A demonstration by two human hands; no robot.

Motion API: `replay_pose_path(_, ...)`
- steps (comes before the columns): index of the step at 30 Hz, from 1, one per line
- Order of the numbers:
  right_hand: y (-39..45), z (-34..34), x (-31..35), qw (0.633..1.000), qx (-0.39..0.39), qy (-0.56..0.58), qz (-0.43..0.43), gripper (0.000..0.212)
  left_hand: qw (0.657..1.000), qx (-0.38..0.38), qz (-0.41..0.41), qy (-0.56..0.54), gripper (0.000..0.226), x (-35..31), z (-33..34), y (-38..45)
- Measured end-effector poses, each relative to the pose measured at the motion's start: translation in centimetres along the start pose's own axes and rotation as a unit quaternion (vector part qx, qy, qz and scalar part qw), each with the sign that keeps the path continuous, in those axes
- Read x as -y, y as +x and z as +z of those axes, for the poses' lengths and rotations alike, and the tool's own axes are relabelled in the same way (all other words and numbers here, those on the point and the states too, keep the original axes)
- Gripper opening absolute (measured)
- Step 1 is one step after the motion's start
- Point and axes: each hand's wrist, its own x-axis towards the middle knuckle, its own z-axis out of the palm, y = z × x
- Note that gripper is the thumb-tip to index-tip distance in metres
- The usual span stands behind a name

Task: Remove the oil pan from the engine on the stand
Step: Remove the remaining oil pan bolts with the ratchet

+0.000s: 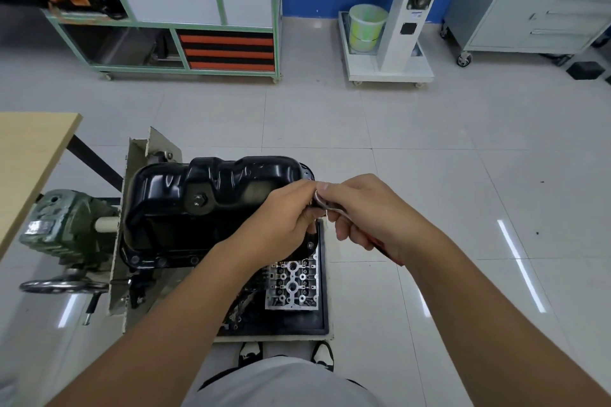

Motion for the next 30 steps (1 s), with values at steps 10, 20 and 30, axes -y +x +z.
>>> replay_pose_path(10,-1.3,4.0,-0.3,0.983,-0.081,0.163,-0.001,0.025,0.995,-0.097,-0.009,0.037,0.029,-0.3,0.2,0.6)
replay_pose_path(20,2.1,-3.5,6.2,0.755,0.031,-0.621,-0.207,0.022,0.993,0.006,-0.093,-0.069,0.028,0.2,-1.4,1.9)
replay_pose_path(30,-0.6,-1.7,5.0,0.858,0.085,-0.501,-0.077,0.023,0.996,-0.049,-0.058,-0.043,0.010,0.8,-1.0,2.4)
